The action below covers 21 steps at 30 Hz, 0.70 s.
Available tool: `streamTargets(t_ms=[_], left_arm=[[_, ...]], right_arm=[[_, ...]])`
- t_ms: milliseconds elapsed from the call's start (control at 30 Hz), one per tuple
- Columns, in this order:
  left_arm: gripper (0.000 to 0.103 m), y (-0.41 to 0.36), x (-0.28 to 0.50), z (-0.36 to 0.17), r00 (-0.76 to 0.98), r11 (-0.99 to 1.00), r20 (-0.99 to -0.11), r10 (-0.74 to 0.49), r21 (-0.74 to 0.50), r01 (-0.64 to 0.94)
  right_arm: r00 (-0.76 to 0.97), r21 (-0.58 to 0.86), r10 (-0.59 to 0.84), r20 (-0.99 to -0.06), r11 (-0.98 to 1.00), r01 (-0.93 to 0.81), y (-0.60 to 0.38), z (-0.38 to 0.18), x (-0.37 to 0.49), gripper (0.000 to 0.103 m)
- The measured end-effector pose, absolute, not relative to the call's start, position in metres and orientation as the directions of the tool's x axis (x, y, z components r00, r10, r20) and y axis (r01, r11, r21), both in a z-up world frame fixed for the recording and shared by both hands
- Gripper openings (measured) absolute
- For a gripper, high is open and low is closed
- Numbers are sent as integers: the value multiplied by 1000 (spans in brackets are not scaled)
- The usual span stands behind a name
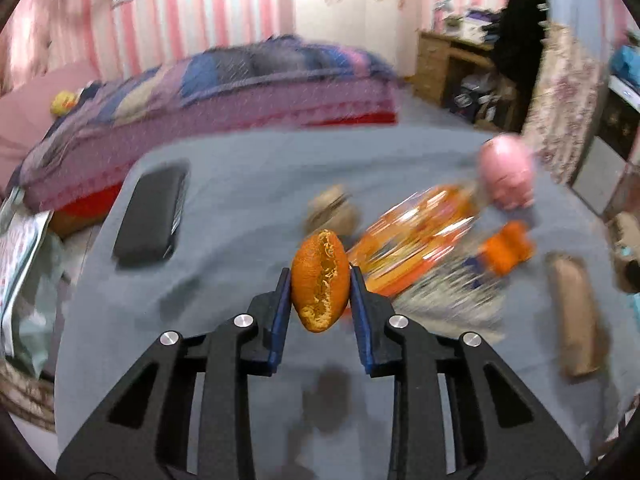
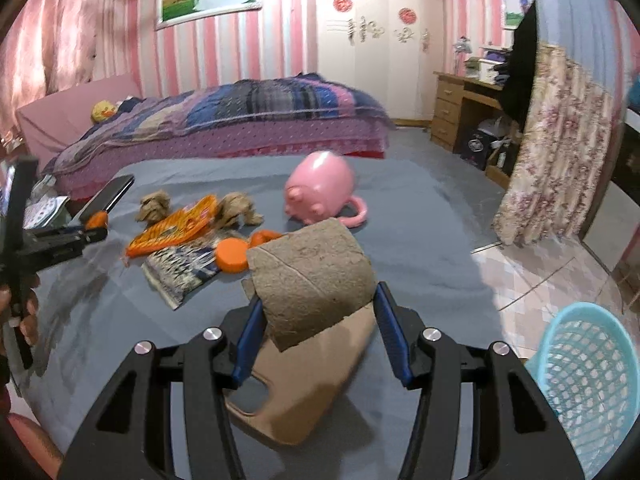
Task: Collect trash
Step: 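Carry the tube and orange peel over the basket and open both tools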
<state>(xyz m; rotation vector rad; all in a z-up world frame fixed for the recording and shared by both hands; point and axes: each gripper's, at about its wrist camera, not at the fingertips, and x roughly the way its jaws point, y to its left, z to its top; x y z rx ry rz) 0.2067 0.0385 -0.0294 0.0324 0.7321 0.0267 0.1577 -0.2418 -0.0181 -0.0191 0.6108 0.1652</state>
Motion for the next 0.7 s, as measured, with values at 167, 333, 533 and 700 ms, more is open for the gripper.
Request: streamTargets(t_ms=[167,333,533,700], left_arm=[[27,-35,205,18,800,989,-594,-83,47,137],[27,-105,203,45,804,965,-558,-205,23,262],[27,-183,199,59,790,925,-524,-318,11,380],[27,-233,188,38,769,885,-515,-379,41,463]], right_arm=[[840,22,69,-539,997,-68,-276,-3,141,53],[861,16,-29,-508,999,43,-319,12,123,53],[854,16,-110,-508,991,137,-361,13,107,53],[834,25,-191,-517,971,237,-404,7,90,53]])
